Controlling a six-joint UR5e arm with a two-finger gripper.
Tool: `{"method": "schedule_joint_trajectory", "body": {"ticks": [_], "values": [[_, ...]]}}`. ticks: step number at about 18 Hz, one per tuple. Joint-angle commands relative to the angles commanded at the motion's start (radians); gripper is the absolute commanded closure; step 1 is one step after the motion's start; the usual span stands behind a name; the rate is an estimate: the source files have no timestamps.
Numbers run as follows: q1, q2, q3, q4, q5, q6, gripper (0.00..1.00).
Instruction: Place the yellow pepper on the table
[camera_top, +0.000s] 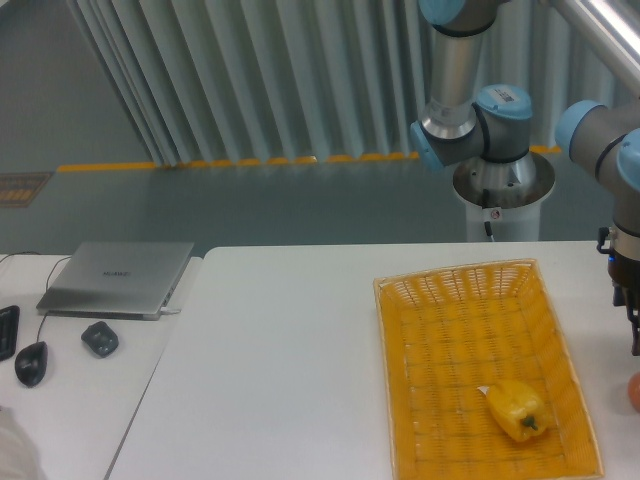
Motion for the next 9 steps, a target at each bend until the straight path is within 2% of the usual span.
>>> {"method": "schedule_joint_trajectory", "body": {"ticks": [4, 9], "values": [[0.0, 0.003, 0.0, -0.002, 0.0, 0.0, 0.0], [-0.035, 0.021, -0.018, 0.005, 0.002, -0.002, 0.0]]}}
